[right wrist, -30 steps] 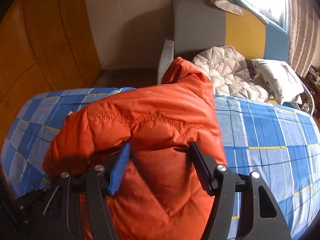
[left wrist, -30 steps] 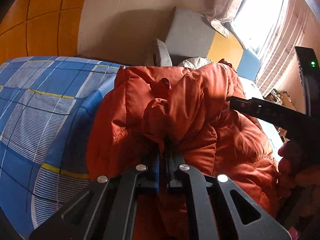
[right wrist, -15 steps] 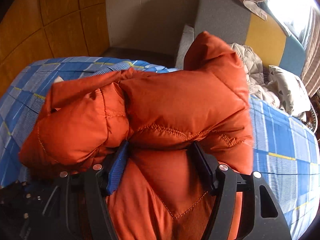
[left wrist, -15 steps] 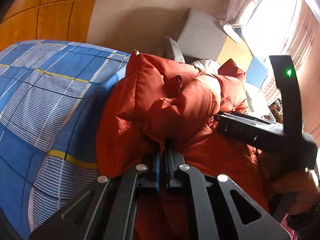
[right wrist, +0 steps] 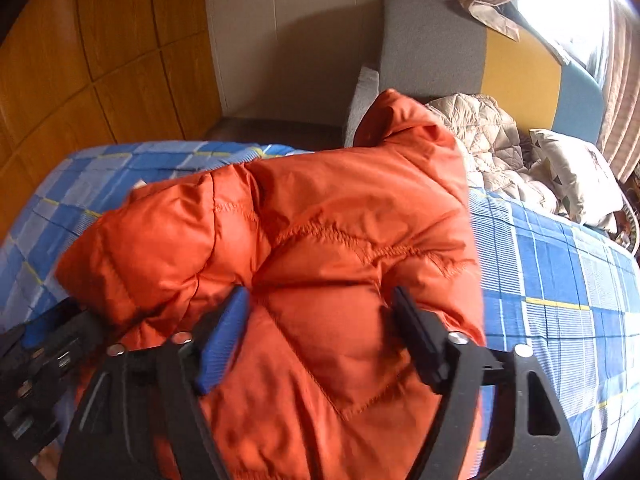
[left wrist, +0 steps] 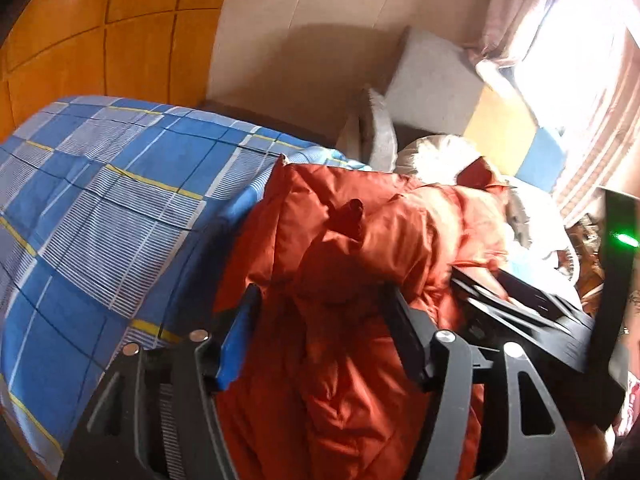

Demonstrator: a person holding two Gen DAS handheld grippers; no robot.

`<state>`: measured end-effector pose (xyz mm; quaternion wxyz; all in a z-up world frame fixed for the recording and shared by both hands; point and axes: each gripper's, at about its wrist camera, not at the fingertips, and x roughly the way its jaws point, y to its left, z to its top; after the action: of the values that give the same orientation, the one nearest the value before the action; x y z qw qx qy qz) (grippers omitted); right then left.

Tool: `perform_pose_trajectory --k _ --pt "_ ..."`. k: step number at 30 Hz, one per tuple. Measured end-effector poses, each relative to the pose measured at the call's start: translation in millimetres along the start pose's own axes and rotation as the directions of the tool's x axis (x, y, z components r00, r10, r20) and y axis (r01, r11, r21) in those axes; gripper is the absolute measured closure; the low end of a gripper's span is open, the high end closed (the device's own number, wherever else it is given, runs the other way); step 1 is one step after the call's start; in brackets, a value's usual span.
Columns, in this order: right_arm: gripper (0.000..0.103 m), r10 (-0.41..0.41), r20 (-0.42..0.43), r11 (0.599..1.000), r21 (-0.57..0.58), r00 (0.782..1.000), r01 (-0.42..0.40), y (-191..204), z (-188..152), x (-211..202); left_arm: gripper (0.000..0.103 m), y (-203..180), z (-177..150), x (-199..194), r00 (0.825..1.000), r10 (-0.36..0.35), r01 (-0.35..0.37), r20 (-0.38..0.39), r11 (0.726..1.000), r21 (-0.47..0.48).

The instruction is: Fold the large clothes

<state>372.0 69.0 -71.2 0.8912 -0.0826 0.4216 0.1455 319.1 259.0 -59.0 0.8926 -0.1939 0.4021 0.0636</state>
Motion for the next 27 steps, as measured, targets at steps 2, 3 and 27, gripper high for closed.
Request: perform_pose_trajectory --k 2,3,27 --pt "0.019 0.015 0.01 1.0 0.006 1.0 -0.015 -6.5 -2.4 -11.4 0.038 -4.7 2.6 7.9 0.999 0.039 -0.039 -0.007 0.999 0.026" --pt "0.017 0.022 0.013 1.0 0.006 1.0 -0.022 -9.5 -3.8 -16.4 0.038 -4.4 3.6 12.0 0.999 0.051 -0.051 -0.014 0.998 0.032" --pt "0.003 0.435 -0.082 0.861 0.329 0.897 -0.388 -93.9 -59.2 14.0 0.039 21.7 -11.3 43.3 0.998 -0.066 0.067 -0.012 0.991 0.119"
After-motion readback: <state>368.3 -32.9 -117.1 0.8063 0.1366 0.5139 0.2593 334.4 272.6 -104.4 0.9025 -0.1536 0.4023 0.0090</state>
